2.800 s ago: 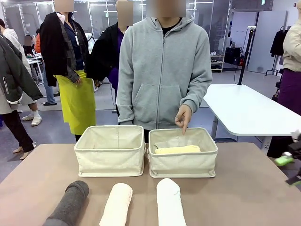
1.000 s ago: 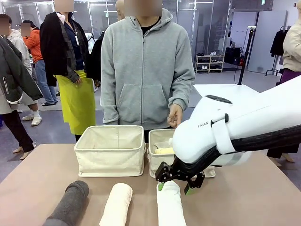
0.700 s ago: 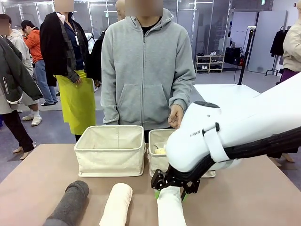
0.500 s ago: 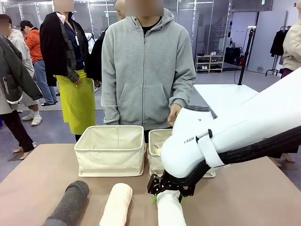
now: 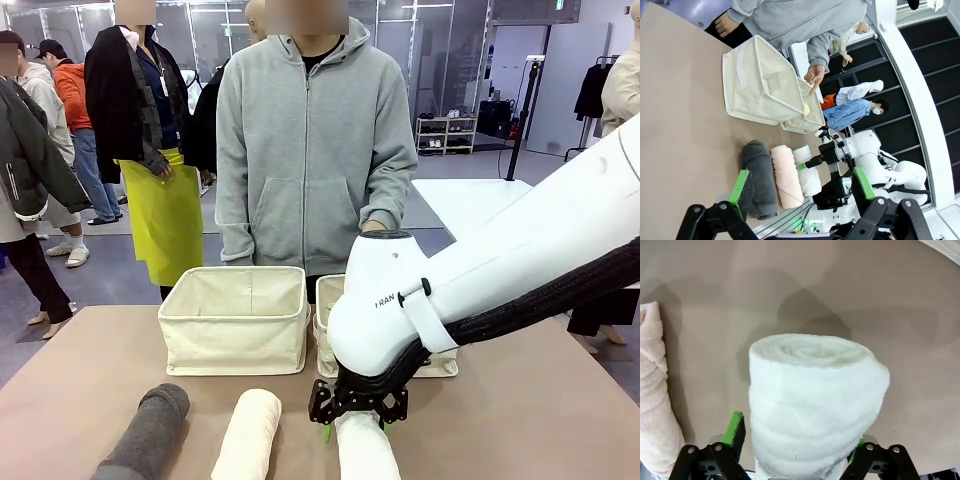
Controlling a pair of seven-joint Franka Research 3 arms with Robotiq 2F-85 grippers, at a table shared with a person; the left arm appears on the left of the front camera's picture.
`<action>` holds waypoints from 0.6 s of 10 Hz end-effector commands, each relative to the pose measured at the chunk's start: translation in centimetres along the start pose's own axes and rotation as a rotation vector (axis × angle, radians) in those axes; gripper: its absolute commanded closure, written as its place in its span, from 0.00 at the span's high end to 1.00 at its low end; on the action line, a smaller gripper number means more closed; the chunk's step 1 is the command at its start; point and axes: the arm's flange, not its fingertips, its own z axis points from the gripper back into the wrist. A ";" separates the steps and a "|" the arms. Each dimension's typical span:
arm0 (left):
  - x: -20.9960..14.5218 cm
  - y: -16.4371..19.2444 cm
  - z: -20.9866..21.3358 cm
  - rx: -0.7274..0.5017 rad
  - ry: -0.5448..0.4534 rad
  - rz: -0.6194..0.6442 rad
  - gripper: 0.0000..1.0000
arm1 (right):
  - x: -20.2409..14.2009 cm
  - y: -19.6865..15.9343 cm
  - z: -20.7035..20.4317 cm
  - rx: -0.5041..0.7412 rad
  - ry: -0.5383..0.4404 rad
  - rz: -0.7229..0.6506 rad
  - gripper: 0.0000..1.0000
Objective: Divide the towels into two baskets.
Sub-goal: Pick up one hotel-folded towel from the bottom of the table and place it in the Fabric basket indicated by the person.
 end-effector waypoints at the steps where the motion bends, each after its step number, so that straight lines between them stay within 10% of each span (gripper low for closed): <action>1: 0.0 -0.1 0.3 -0.020 -0.007 -0.011 1.00 | 0.0 1.1 0.1 -0.039 0.019 -0.003 0.80; 6: 0.0 -0.1 0.3 -0.020 -0.007 -0.011 1.00 | -0.7 0.7 0.8 -0.027 -0.005 -0.015 0.28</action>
